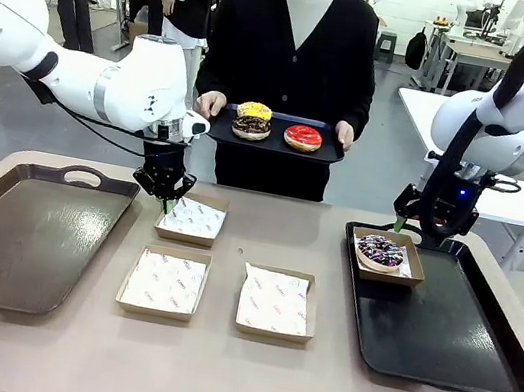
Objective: Individually package the donuts and arrange them on the tray.
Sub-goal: Place the picked Paper togo box on the Handle tray while simultaneously picking up another Paper togo box from the table with the other hand.
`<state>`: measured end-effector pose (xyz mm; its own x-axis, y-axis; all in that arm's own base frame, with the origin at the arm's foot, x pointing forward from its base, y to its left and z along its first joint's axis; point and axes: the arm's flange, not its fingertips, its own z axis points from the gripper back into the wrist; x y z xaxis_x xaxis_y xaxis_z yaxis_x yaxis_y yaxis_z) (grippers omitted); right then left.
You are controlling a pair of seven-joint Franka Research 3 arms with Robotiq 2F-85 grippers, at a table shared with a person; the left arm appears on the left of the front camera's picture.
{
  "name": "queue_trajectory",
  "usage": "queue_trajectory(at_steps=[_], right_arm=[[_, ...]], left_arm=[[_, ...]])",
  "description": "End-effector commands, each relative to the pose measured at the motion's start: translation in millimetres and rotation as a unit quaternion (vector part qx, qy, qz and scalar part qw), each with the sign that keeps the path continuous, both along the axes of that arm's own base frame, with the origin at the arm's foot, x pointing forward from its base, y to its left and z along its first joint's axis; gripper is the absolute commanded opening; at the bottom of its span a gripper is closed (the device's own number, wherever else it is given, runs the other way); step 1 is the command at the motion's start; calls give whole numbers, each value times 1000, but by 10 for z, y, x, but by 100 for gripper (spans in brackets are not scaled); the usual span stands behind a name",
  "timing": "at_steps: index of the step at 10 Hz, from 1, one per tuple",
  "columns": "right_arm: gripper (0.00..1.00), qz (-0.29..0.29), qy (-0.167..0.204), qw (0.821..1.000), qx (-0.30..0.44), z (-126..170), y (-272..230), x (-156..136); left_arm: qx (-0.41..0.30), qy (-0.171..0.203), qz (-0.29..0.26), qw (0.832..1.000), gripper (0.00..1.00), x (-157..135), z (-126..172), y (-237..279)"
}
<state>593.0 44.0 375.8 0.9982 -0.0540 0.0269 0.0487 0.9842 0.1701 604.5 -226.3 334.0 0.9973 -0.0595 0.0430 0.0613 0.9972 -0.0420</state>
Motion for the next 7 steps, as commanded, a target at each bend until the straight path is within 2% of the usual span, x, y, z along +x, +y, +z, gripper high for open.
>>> queue_trajectory(at_steps=[1,2,4,7], right_arm=[[100,12,-5,999,37,72,-35,-61],[100,27,7,997,66,168,-100,-223],[100,67,14,978,196,491,-516,-751],[100,53,-40,941,333,817,-1407,-1396]], left_arm=[[20,4,11,1000,0,44,14,-41],[9,24,-7,1000,0,-2,123,-58],[0,23,-28,999,0,-106,570,-44],[-5,1,-47,999,0,-203,1234,-108]])
